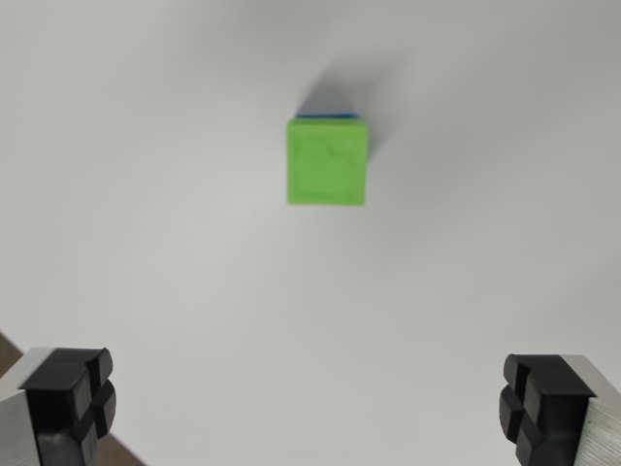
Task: Stack cube
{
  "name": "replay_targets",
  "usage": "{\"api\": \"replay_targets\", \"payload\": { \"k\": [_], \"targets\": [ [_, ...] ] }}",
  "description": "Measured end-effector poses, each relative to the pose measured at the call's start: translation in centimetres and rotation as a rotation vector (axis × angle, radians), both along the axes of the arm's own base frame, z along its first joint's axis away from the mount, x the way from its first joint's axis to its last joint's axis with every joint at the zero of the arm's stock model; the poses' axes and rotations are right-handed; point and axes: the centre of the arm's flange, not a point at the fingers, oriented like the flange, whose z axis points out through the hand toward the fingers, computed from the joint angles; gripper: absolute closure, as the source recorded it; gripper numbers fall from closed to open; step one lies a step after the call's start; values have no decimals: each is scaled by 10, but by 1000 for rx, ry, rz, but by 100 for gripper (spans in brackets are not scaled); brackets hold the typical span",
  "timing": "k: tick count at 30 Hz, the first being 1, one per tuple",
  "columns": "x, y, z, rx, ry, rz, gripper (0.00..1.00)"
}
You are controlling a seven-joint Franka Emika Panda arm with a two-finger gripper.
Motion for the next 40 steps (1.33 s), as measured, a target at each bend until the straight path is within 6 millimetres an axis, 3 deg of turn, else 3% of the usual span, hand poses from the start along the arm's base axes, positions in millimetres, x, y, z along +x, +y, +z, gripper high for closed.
{"api": "replay_targets", "payload": {
  "k": [13,40],
  "targets": [
    [0,0,20,0,0,0,0],
    [0,0,21,0,1,0,0]
  ]
}}
